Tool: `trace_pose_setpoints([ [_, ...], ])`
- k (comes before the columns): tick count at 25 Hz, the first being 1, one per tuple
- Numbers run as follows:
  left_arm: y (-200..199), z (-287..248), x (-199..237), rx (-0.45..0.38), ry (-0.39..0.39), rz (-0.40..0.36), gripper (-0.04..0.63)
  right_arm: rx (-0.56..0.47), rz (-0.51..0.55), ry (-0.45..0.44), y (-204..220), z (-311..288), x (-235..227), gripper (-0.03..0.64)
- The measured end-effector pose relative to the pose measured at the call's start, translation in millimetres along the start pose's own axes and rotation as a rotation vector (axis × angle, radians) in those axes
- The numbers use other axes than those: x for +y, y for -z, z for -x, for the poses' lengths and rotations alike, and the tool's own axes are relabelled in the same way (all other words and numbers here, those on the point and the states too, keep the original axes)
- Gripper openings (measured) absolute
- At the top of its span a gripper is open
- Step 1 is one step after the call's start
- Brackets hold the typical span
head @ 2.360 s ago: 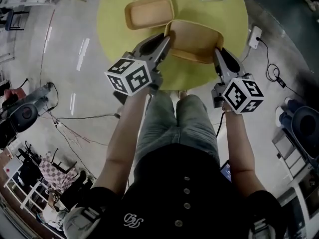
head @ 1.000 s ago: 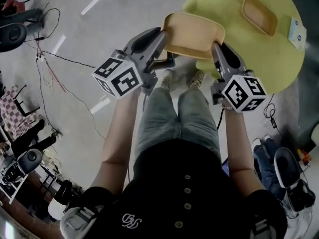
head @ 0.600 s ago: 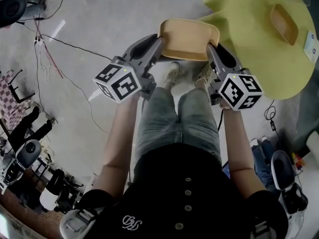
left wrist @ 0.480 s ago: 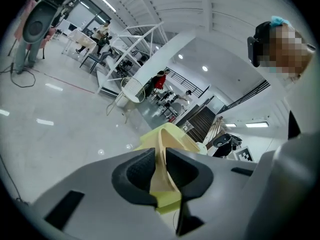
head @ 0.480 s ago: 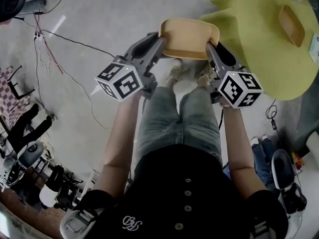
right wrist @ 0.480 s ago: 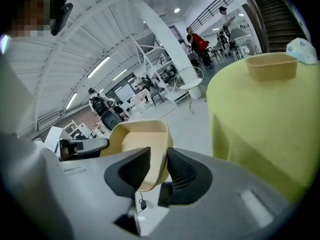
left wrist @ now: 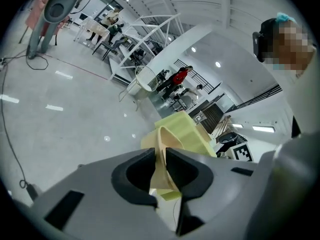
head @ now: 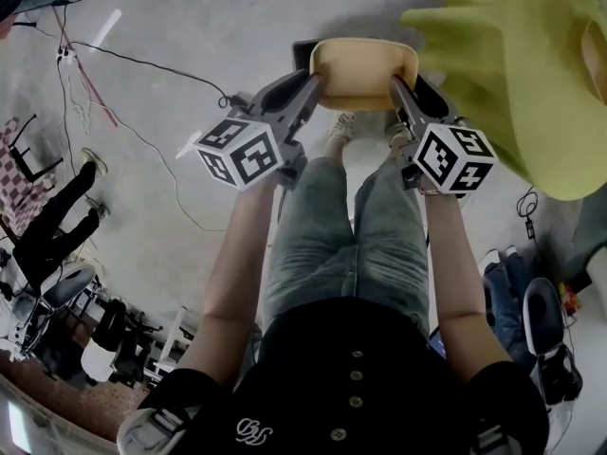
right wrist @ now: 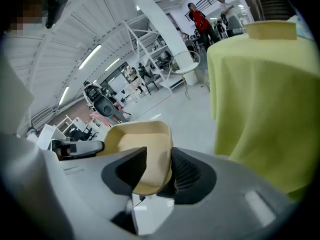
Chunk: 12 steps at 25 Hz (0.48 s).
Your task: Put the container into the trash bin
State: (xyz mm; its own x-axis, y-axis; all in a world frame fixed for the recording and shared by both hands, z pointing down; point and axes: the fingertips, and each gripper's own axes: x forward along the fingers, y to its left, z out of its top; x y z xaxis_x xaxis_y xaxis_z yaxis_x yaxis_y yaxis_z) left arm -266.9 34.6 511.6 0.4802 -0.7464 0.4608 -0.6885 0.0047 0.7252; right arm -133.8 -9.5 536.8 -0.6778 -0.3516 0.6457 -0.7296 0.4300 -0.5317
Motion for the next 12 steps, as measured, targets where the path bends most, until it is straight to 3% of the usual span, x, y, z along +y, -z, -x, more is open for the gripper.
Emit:
trace_pose_setpoints([
  [12,50,-8,65,0.072,-0.063,0.062,0.067,0.111,-0.022,0.021,51,-53,-13,0.184],
])
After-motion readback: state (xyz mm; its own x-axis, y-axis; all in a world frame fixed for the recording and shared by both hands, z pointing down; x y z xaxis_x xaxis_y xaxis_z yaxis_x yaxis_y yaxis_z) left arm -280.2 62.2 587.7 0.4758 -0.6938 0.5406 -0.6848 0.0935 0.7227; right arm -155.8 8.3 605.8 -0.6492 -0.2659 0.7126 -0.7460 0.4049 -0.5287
